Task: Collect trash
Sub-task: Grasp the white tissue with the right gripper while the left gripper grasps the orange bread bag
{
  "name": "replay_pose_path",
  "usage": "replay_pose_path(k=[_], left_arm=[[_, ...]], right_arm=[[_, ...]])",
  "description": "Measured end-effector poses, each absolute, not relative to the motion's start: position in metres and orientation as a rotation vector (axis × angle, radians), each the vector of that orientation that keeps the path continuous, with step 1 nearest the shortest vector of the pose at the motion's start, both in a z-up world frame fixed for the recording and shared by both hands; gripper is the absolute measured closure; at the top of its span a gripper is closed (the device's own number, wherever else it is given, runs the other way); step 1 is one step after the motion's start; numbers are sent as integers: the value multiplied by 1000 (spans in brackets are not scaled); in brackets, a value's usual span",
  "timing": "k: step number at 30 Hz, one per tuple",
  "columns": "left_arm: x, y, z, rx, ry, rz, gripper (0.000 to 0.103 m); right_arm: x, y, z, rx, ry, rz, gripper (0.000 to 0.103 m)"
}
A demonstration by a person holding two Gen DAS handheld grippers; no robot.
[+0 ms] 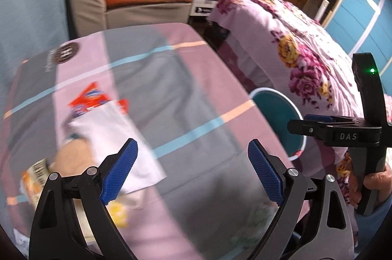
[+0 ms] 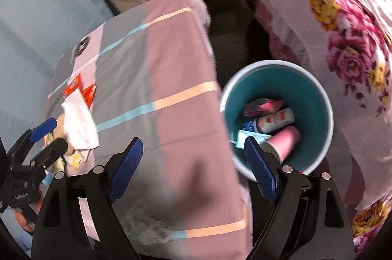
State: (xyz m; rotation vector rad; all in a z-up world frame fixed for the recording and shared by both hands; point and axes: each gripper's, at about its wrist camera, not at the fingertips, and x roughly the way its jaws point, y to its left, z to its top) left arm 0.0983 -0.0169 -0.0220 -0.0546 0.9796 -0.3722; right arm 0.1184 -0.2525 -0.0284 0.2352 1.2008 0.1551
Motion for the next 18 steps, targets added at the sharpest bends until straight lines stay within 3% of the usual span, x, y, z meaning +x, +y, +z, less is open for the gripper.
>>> replay_pose_path(k=[18], left_arm=[[44, 157, -56, -130, 1026, -84, 9]], right_arm=[[123, -98, -31, 20, 1275, 346, 22]])
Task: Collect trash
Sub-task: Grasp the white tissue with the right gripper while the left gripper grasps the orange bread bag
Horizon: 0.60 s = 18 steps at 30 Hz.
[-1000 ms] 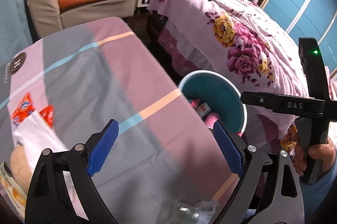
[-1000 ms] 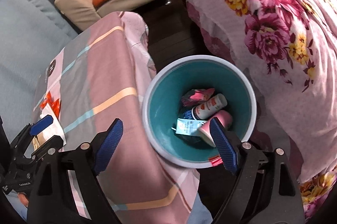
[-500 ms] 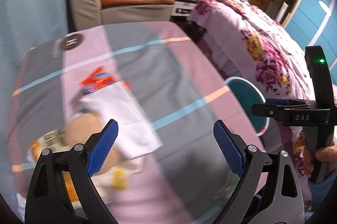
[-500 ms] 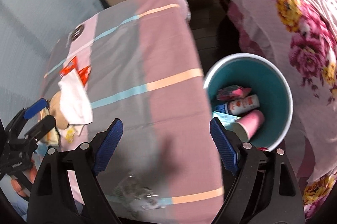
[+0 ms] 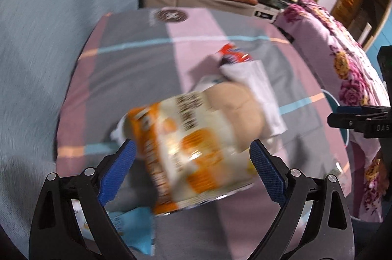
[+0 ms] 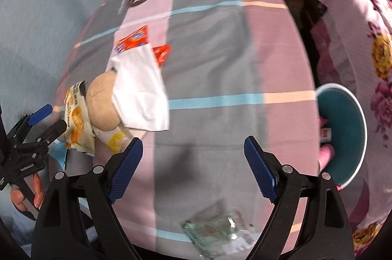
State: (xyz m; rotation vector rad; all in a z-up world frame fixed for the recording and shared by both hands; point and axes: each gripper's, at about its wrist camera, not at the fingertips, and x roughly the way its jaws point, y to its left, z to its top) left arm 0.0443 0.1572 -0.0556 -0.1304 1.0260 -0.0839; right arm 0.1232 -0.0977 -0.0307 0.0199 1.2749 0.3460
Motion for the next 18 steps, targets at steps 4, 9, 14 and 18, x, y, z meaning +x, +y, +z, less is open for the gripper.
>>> replay_pose_path(k=[4, 9, 14, 18], left_arm=[[40, 173, -74, -158, 1068, -69, 9], [41, 176, -89, -170, 1096, -92, 9], [45, 173, -98, -186, 1098, -126, 9], [47, 170, -98, -185, 1075, -151, 32]], right_arm=[[127, -75, -39, -5, 1296, 370, 22], [132, -53, -49, -34, 1317, 397, 22], [141, -39, -58, -65, 1327, 414, 22], [152, -29, -67, -74, 1327, 435, 22]])
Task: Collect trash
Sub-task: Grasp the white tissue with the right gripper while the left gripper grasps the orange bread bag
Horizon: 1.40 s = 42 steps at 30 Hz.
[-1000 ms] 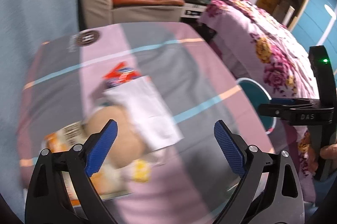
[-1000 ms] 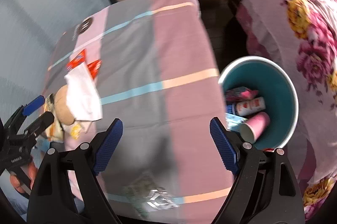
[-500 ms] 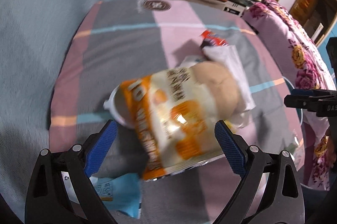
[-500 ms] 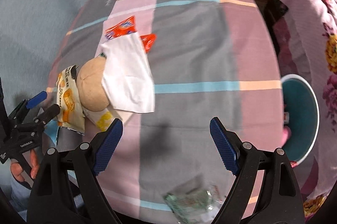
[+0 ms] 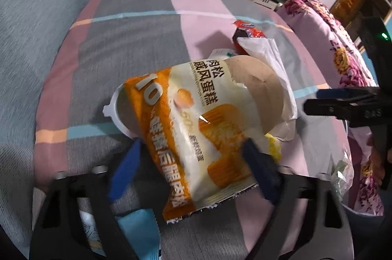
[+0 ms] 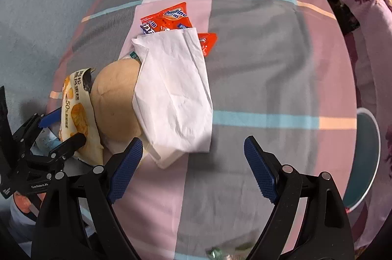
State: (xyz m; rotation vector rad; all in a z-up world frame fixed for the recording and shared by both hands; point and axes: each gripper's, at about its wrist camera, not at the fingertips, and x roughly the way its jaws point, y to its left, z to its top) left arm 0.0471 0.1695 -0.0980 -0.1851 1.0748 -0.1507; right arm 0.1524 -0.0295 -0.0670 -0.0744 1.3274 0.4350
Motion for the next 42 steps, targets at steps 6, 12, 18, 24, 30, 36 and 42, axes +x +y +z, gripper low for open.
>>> replay_pose_path(k=[6, 12, 18, 24, 30, 36, 42], left_arm=[[51, 166, -97, -189, 1057, -168, 59], [51, 162, -92, -192, 1048, -179, 65], [50, 154, -87, -189, 1039, -182, 67], [47, 147, -73, -191, 1012, -182, 70], [45, 133, -61, -186, 987, -195, 72], [51, 113, -48, -182, 965, -205, 72], [61, 81, -38, -153, 958, -233, 72]], right_arm=[[165, -21, -82, -65, 1327, 466, 22], [170, -22, -89, 4, 1311, 514, 22], [163, -26, -88, 26, 1314, 538, 76], [155, -45, -69, 45, 1265, 498, 94], [145, -70, -49, 89, 1221, 487, 95], [135, -100, -29, 131, 1175, 460, 95], [125, -137, -17, 166, 1139, 412, 95]])
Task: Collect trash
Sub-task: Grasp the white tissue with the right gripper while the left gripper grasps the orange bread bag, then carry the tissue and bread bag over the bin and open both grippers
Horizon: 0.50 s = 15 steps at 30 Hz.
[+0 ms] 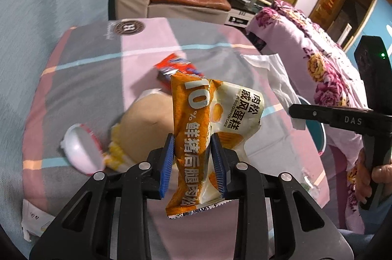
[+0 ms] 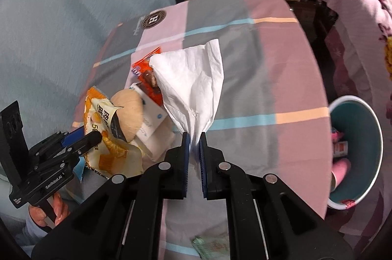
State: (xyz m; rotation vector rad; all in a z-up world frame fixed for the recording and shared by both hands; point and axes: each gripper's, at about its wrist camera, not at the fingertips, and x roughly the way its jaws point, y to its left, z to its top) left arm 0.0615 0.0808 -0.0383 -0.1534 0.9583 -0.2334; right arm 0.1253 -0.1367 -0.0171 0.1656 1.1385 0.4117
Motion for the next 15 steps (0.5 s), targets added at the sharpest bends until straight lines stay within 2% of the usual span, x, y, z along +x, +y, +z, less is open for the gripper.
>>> replay_pose_path(k=[15], left_arm=[[89, -27, -19, -47, 935, -374, 72]], right_arm=[[104, -232, -3, 268, 1052, 296, 95]])
